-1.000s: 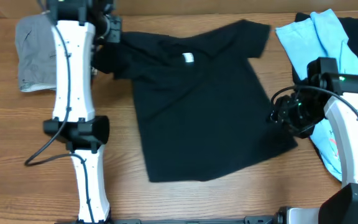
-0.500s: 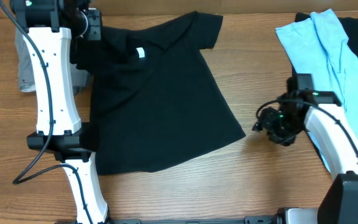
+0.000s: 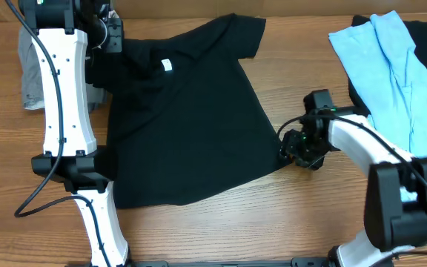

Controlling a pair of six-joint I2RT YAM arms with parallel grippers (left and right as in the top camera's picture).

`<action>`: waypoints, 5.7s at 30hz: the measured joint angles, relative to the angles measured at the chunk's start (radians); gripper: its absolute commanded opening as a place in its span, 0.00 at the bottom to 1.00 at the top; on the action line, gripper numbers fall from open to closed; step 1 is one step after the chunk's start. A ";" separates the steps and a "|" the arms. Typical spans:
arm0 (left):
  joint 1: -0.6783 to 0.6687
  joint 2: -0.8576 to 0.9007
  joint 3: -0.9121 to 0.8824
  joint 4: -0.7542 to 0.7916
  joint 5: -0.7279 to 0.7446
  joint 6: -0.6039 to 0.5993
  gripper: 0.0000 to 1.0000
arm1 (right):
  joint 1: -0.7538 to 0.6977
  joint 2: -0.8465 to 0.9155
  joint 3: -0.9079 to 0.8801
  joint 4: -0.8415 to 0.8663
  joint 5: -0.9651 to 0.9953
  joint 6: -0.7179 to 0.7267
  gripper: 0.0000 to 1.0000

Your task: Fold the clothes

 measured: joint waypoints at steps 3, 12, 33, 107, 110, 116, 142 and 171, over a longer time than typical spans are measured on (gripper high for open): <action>0.000 0.000 0.000 0.000 0.000 0.000 0.04 | 0.011 0.001 0.001 0.010 0.002 0.005 0.47; 0.000 0.000 0.000 0.001 0.000 0.000 0.04 | 0.015 0.011 -0.003 0.053 0.014 0.032 0.04; 0.000 0.007 -0.061 0.003 0.071 -0.043 0.04 | -0.413 0.036 0.482 -0.016 0.098 -0.139 0.04; -0.054 0.114 -0.237 0.151 0.195 -0.074 0.04 | 0.022 0.134 0.204 -0.162 0.136 0.190 0.49; -0.054 0.114 -0.237 0.151 0.194 -0.074 0.04 | 0.023 0.134 0.188 -0.092 0.137 0.198 0.25; -0.054 0.114 -0.237 0.151 0.191 -0.074 0.04 | 0.022 0.129 0.181 -0.086 0.148 0.213 0.04; -0.054 0.114 -0.237 0.127 0.145 -0.074 0.04 | -0.043 0.094 0.422 -0.487 0.111 -0.110 0.70; -0.054 0.114 -0.235 0.043 0.146 -0.069 0.09 | 0.073 0.029 0.010 -0.093 0.095 0.197 0.04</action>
